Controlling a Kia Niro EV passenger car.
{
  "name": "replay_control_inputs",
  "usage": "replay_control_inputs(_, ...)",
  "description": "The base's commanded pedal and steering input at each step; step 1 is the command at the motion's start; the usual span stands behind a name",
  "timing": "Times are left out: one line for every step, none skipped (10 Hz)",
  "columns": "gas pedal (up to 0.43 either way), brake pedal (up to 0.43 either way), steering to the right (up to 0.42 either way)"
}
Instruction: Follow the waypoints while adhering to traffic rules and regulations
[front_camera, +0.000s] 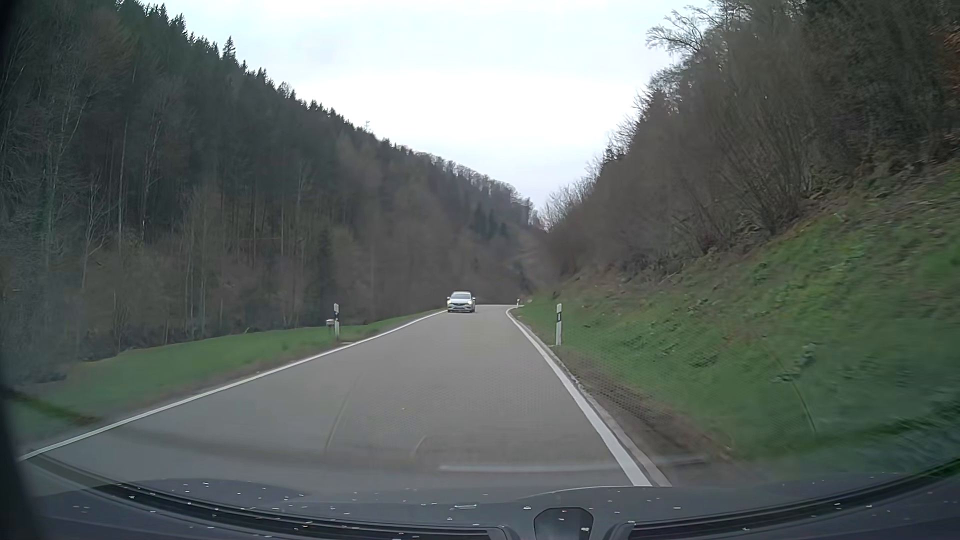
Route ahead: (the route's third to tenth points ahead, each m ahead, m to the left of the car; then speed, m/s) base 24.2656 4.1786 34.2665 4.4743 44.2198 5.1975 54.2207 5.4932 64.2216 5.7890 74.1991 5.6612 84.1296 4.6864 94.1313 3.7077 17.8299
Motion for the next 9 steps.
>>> replay_control_inputs(0.000, 0.000, -0.026)
replay_control_inputs(0.000, 0.000, -0.026)
replay_control_inputs(0.000, 0.000, -0.023)
replay_control_inputs(0.000, 0.000, -0.017)
replay_control_inputs(0.000, 0.000, -0.013)
replay_control_inputs(0.000, 0.000, -0.008)
replay_control_inputs(0.000, 0.000, -0.003)
replay_control_inputs(0.000, 0.000, -0.003)
replay_control_inputs(0.000, 0.000, -0.003)
